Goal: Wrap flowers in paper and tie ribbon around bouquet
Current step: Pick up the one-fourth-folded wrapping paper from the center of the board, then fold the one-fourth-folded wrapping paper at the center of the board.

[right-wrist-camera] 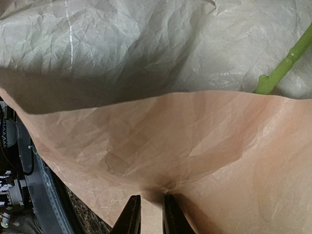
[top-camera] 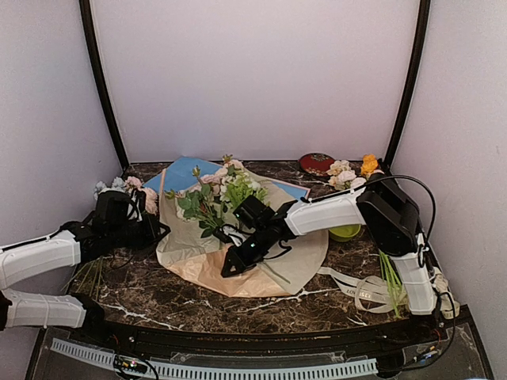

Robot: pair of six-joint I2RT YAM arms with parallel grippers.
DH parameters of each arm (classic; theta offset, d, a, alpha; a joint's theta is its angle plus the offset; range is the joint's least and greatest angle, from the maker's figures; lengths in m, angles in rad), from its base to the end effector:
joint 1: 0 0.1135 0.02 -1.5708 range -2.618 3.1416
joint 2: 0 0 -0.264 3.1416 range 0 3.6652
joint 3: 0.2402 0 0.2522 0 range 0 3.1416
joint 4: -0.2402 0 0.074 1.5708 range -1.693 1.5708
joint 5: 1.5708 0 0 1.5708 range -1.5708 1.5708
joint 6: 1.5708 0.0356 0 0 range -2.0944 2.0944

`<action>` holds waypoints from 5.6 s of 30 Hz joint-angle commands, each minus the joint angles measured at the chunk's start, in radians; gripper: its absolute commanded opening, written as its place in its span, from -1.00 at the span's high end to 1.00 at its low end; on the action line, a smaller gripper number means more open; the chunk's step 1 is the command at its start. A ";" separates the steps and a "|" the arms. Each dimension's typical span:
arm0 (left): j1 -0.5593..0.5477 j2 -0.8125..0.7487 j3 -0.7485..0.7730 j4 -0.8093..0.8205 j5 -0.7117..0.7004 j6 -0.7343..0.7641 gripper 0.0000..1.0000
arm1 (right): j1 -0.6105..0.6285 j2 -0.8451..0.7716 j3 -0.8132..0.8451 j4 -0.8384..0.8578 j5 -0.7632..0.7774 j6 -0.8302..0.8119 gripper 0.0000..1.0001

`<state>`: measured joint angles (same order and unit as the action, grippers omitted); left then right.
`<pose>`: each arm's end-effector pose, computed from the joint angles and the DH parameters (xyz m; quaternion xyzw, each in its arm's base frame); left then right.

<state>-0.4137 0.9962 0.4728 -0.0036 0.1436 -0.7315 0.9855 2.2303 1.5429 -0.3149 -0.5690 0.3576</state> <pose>0.1931 -0.0903 0.2097 -0.1015 0.8594 -0.3217 0.3842 0.2410 0.3983 0.1254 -0.3594 0.8520 0.3784 0.0431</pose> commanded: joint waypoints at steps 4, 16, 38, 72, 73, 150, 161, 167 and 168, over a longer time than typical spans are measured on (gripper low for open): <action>-0.014 0.050 0.099 -0.115 -0.106 0.055 1.00 | -0.003 -0.003 0.006 -0.016 0.015 -0.046 0.66; -0.013 -0.044 0.012 -0.132 -0.113 0.006 1.00 | 0.061 0.061 0.168 0.018 -0.092 -0.102 0.68; -0.063 0.112 0.178 0.045 0.016 0.140 1.00 | 0.025 0.203 0.229 -0.082 -0.090 -0.023 0.69; -0.258 0.599 0.523 0.107 0.049 0.262 1.00 | -0.034 -0.100 -0.247 0.173 0.011 0.057 0.68; -0.262 0.614 0.536 0.108 0.053 0.262 1.00 | -0.034 -0.104 -0.252 0.179 0.007 0.057 0.68; -0.421 0.576 0.590 0.150 -0.141 0.760 0.06 | -0.144 -0.285 -0.330 0.291 0.066 0.207 1.00; -0.648 0.563 0.474 -0.076 -0.014 1.053 0.55 | -0.145 -0.240 -0.246 0.243 0.023 0.148 1.00; -0.675 0.661 0.515 -0.080 0.026 1.088 0.53 | -0.145 -0.232 -0.233 0.228 0.022 0.138 1.00; -0.687 0.683 0.528 -0.081 0.042 1.093 0.51 | -0.146 -0.231 -0.233 0.228 0.024 0.138 1.00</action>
<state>-1.0733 1.6581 0.9588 -0.0456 0.1356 0.3050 0.8478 1.9862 1.2839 -0.0769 -0.5285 0.5159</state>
